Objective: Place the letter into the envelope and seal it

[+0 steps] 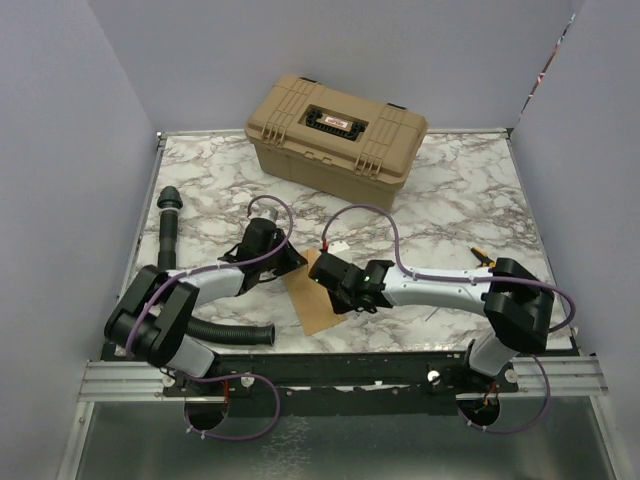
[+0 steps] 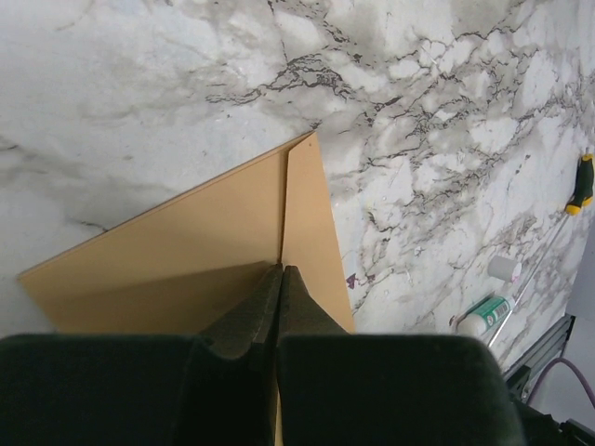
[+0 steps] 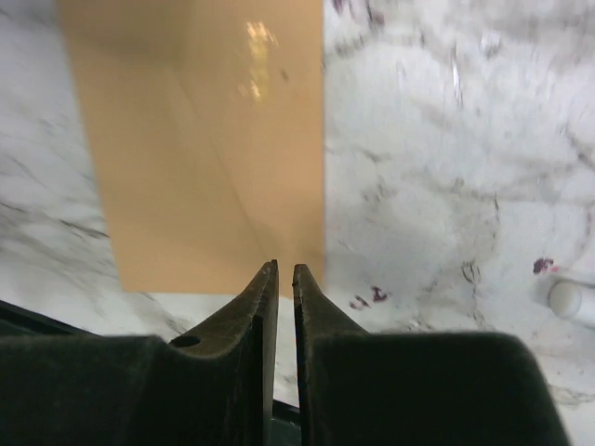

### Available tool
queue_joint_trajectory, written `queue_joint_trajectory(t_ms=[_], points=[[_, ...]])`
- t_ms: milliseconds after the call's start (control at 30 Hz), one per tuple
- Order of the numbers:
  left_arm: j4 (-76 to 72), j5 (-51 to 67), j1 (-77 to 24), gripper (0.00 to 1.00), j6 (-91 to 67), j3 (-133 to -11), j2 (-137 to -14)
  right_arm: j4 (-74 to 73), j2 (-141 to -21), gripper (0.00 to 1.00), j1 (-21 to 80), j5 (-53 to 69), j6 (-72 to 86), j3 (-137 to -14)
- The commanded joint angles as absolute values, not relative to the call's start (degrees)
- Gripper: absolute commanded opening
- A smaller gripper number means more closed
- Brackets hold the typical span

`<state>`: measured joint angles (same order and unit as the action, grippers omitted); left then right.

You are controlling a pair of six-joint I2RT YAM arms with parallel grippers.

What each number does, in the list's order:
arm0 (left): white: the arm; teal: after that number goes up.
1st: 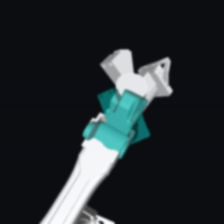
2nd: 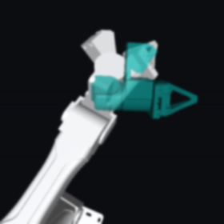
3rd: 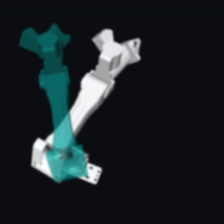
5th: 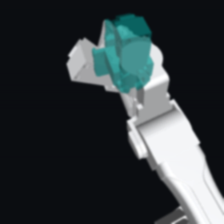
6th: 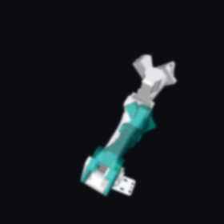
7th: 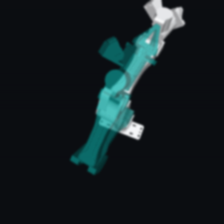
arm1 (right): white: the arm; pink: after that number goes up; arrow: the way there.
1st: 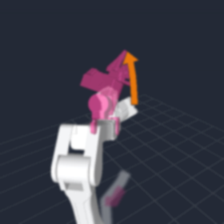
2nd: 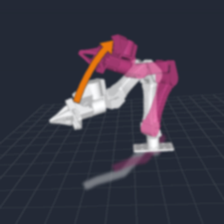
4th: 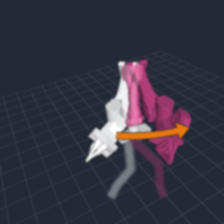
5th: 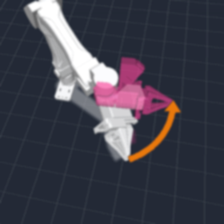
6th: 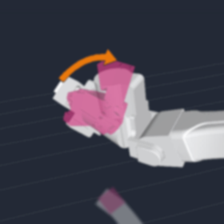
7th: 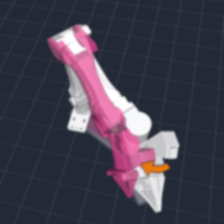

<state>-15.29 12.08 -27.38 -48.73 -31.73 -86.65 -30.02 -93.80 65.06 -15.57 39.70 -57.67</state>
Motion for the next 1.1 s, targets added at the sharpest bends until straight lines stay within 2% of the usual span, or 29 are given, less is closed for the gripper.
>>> queue_joint_trajectory(t_ms=[0, 133, 267, 433, 500, 800, 1067], points=[[-12.1, 10.9, -27.1, 0.0, -47.3, -32.2, -78.9, -29.0, -95.0, 0.16, 65.3, -23.3, 42.2, -64.7], [-11.7, 8.3, -27.1, 0.0, -47.5, -32.0, -75.9, -27.7, -99.2, 0.17, 64.8, -25.1, 43.4, -69.4], [-13.7, 9.8, -27.1, 0.0, -46.8, -32.5, -79.1, -25.5, -101.7, 0.16, 64.5, -27.3, 46.2, -71.0], [-16.2, 11.9, -26.2, 0.0, -44.6, -35.2, -83.9, -16.7, -100.7, 0.03, 62.9, -27.0, 47.9, -66.2], [-17.2, 14.4, -25.7, 0.0, -43.9, -36.3, -85.8, -13.7, -100.7, 0.0, 62.0, -25.9, 48.4, -64.4], [-22.8, 19.7, -24.9, 0.0, -46.6, -38.0, -95.2, -10.8, -107.0, 0.0, 59.9, -23.1, 49.5, -66.5], [-23.3, 17.4, -23.4, 0.0, -50.0, -35.5, -99.0, -12.7, -112.2, 0.0, 59.6, -25.6, 45.0, -71.1]])
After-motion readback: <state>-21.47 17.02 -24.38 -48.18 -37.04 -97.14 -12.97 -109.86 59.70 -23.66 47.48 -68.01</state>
